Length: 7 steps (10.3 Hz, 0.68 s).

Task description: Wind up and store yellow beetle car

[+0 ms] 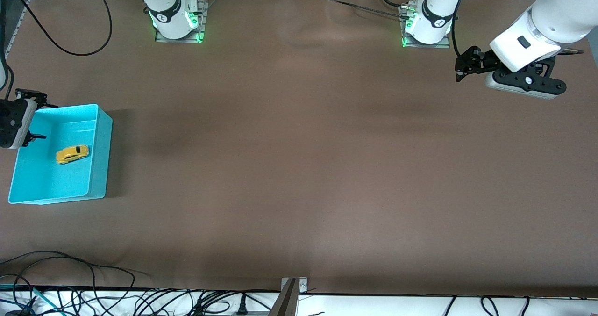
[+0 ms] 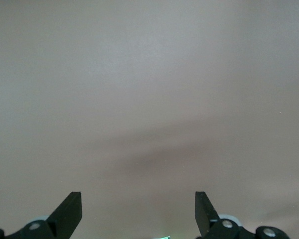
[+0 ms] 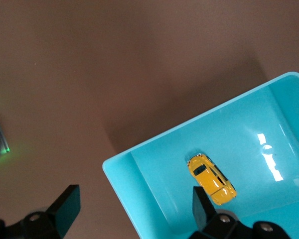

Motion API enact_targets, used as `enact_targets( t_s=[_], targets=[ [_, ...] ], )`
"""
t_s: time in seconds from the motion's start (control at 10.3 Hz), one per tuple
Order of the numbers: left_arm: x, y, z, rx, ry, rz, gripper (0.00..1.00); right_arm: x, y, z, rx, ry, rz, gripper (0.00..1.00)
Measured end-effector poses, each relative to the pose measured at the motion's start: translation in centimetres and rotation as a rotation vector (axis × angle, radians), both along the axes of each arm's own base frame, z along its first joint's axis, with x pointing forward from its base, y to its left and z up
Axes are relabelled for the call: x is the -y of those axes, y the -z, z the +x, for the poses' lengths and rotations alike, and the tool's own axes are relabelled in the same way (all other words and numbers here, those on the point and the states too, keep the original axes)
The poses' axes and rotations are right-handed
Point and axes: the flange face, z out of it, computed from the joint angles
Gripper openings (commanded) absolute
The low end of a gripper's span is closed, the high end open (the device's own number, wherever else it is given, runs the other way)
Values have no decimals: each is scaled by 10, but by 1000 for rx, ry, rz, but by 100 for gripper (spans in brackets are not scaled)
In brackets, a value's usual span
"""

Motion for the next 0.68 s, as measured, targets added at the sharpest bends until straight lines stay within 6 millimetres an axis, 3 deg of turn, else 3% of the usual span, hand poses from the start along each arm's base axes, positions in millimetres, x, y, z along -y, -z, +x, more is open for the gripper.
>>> enact_targets(
  t_s=[0.29,0.68],
  targets=[
    [1,0,0,0,1,0,100,-49,-21,4,-12,205,-49,100],
    [1,0,0,0,2,0,100,-97,-45,4,-3,430,-106,100]
  ],
)
